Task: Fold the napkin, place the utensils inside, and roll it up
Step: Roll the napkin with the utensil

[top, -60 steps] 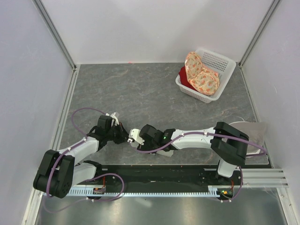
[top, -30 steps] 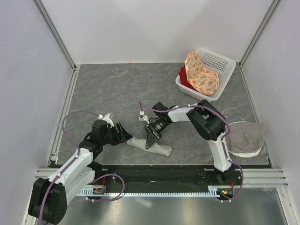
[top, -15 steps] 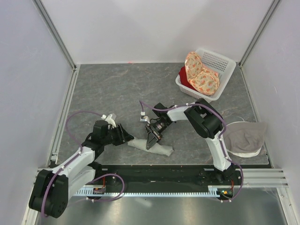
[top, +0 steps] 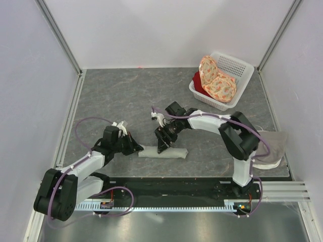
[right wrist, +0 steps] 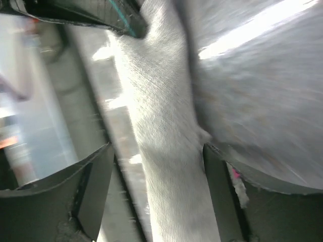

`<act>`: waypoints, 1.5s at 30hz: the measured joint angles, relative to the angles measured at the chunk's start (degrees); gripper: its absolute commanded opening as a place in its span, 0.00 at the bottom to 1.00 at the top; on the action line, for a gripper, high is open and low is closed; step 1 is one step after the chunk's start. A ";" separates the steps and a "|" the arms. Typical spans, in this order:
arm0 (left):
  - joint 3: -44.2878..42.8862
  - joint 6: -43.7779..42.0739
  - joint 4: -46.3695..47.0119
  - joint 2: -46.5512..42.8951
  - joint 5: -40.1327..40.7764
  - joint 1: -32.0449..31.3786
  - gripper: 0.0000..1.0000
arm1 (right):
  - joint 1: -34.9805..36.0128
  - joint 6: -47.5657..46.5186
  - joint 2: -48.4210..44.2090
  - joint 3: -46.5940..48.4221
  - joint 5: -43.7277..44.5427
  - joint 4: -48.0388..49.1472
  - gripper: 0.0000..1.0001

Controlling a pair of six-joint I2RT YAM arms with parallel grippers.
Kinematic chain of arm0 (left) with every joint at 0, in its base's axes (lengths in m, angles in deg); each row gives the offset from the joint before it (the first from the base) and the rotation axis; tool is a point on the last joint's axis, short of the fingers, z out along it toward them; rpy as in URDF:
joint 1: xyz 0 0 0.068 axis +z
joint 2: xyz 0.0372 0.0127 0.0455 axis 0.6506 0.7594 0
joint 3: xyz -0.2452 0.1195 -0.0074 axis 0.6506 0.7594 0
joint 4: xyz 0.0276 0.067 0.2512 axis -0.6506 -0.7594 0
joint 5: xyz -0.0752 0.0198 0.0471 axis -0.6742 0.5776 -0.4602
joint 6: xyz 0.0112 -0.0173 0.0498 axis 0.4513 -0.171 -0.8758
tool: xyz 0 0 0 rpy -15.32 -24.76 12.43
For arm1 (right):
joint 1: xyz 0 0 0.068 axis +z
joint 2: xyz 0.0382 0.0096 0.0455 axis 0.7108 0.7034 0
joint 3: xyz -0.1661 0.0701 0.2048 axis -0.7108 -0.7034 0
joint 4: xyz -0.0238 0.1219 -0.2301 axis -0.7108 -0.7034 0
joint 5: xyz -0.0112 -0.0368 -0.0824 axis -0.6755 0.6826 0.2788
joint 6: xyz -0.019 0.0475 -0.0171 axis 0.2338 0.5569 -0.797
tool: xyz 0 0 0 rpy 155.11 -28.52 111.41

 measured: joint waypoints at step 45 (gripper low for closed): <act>-9.33 -0.94 -9.49 -0.50 0.09 0.39 0.67 | 0.68 -4.61 3.43 -2.25 -0.57 7.65 0.46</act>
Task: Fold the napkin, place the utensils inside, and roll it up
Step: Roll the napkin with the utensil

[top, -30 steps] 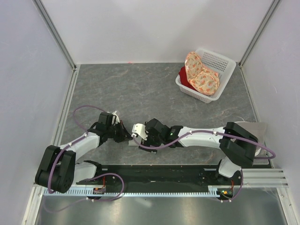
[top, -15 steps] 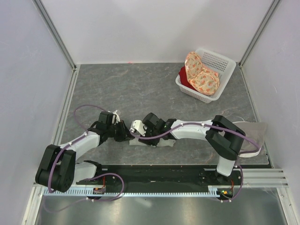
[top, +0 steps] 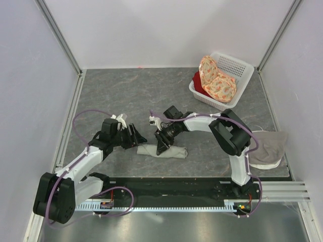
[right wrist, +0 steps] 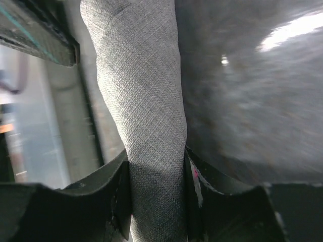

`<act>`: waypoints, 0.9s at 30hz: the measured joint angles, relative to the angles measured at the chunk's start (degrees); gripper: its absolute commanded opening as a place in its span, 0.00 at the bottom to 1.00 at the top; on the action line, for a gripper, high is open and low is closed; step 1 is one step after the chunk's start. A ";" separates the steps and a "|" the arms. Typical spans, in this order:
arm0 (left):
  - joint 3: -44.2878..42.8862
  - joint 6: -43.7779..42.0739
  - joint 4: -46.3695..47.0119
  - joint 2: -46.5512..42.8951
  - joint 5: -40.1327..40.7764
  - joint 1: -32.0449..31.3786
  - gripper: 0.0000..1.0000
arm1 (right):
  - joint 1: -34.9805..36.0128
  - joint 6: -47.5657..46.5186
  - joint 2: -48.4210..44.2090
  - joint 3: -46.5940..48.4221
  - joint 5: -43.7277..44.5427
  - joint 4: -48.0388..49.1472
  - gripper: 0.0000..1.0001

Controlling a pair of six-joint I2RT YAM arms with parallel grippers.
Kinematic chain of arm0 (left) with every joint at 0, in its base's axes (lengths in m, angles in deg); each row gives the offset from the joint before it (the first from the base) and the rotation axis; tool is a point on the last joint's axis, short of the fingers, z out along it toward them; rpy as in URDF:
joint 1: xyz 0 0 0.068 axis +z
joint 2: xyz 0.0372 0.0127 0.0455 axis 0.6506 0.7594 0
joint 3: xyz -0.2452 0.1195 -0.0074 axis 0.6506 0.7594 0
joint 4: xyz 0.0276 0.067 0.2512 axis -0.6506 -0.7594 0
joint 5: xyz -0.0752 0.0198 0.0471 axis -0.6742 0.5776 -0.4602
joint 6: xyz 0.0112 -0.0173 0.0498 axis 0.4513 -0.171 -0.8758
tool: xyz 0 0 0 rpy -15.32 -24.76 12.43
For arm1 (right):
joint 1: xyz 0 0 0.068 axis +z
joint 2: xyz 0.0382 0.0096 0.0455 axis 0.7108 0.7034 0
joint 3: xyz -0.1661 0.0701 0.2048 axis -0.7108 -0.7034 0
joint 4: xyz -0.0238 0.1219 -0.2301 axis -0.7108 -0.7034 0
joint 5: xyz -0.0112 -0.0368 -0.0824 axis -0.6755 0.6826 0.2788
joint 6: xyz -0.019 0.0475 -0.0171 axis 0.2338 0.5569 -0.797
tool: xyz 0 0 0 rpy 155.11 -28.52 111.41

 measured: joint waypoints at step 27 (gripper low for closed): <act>6.19 0.50 10.54 4.09 -6.97 -0.09 0.11 | -4.02 9.11 11.80 3.74 -21.62 -6.97 0.55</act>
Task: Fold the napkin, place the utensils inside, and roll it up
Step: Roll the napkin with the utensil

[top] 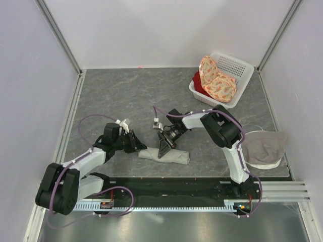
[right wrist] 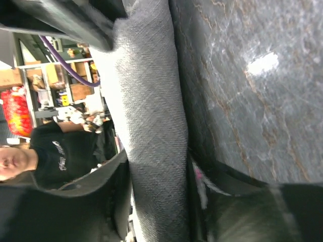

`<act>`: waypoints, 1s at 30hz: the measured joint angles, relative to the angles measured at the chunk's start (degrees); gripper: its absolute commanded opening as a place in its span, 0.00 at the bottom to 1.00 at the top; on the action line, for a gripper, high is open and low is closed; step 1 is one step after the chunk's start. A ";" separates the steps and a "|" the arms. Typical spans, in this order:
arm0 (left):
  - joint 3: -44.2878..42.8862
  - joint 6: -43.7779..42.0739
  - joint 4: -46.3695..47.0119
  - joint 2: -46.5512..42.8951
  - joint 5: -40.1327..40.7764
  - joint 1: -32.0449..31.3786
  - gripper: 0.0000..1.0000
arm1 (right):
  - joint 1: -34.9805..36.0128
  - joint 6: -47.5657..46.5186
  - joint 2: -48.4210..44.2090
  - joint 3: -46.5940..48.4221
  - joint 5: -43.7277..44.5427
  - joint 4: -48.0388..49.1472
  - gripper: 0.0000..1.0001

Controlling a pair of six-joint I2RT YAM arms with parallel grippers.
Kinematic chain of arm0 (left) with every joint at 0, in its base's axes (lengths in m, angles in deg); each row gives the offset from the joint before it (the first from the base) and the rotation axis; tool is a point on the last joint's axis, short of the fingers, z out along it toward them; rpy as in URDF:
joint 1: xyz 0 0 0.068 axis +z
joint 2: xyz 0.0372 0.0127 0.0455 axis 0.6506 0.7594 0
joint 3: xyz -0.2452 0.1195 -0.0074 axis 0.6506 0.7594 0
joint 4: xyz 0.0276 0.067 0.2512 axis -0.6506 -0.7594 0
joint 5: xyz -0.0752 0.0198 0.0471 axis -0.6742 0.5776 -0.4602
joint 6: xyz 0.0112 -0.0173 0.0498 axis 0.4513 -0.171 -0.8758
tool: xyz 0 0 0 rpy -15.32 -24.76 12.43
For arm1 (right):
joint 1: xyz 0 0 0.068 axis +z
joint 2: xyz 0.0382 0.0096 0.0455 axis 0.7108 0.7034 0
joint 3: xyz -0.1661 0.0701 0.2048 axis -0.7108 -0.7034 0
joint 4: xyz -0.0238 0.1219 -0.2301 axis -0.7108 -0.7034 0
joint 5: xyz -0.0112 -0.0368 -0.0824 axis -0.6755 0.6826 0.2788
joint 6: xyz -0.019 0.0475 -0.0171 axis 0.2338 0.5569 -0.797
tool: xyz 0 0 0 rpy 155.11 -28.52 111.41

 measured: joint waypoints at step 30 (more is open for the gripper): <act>-10.16 -1.14 -0.13 18.97 -0.55 -0.02 0.17 | 5.11 -7.21 -32.79 -17.44 50.45 12.98 0.98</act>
